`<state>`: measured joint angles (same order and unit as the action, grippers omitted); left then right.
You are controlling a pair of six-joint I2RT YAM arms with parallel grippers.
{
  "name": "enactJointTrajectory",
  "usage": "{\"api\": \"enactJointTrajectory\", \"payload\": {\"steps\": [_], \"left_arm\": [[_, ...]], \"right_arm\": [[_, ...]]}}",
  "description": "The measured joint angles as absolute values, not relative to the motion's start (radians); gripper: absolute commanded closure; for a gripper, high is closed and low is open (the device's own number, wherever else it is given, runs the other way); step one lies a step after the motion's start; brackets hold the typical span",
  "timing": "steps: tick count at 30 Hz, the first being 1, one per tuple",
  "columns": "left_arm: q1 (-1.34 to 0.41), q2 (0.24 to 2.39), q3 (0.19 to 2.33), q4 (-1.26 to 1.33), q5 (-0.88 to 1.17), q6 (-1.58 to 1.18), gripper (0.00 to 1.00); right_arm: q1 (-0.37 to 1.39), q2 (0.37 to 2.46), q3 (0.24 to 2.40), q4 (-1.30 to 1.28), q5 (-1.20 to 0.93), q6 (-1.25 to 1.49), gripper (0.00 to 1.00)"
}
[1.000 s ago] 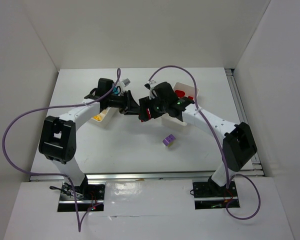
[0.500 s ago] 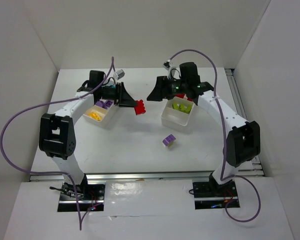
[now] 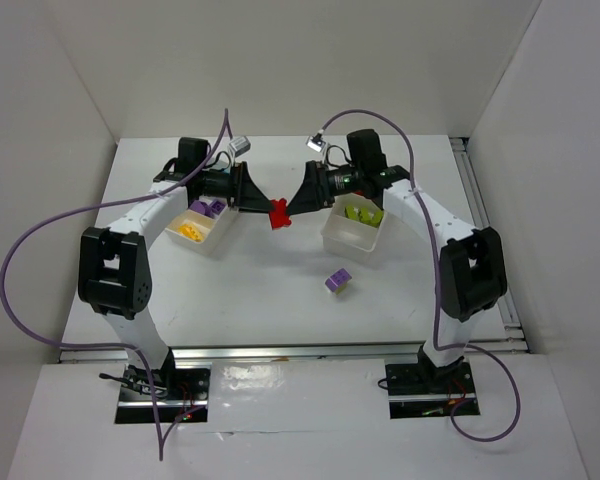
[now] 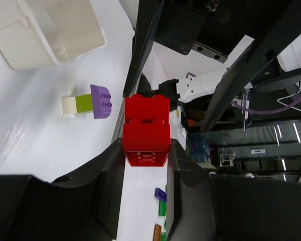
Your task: Sort the legos into containers by color
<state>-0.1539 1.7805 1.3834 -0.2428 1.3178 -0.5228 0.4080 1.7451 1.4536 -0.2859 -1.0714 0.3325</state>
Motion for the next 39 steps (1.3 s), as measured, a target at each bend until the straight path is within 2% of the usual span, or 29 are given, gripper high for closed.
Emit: {"api": "enactJointTrajectory", "payload": {"steps": [7,9,11,12,14,15,16,20,25,31,35,39], "left_arm": [[-0.16,1.781,1.383,-0.232,1.327,-0.523,1.0],[-0.16,1.781,1.383,-0.231,1.33,-0.523,1.0],[-0.16,1.781,1.383,-0.231,1.332,-0.523,1.0],[-0.16,1.781,1.383,-0.231,1.333,-0.523,1.0],[-0.16,1.781,1.383,-0.231,1.333,-0.523,1.0],[-0.16,1.781,1.383,-0.231,1.333,-0.523,1.0],[-0.16,1.781,1.383,-0.23,1.337,-0.522,1.0],[-0.159,1.778,1.384,-0.221,1.34,-0.52,1.0],[-0.165,1.778,1.384,-0.216,1.318,-0.522,1.0],[-0.146,1.778,1.384,-0.216,1.32,-0.526,1.0],[-0.138,1.778,1.384,-0.22,1.288,-0.53,1.0],[-0.143,1.782,1.418,-0.276,1.199,-0.53,1.0]], "right_arm": [[0.418,1.799,1.455,-0.251,-1.132,0.345,0.22],[0.421,1.813,1.458,-0.247,-1.14,0.347,0.28],[0.424,1.822,1.46,-0.245,-1.144,0.349,0.35],[0.426,1.824,1.46,-0.243,-1.145,0.35,0.46],[0.427,1.824,1.46,-0.234,-1.149,0.357,0.57],[0.427,1.824,1.46,-0.224,-1.153,0.362,0.68],[0.427,1.824,1.46,-0.218,-1.156,0.368,0.73],[0.424,1.818,1.444,-0.184,-1.154,0.405,0.86],[0.401,1.776,1.385,-0.15,-1.115,0.426,0.93],[0.298,1.7,1.347,-0.188,-0.931,0.42,0.93],[0.253,1.672,1.356,-0.264,-0.684,0.416,0.92],[0.253,1.694,1.429,-0.397,-0.325,0.421,0.92]]}}
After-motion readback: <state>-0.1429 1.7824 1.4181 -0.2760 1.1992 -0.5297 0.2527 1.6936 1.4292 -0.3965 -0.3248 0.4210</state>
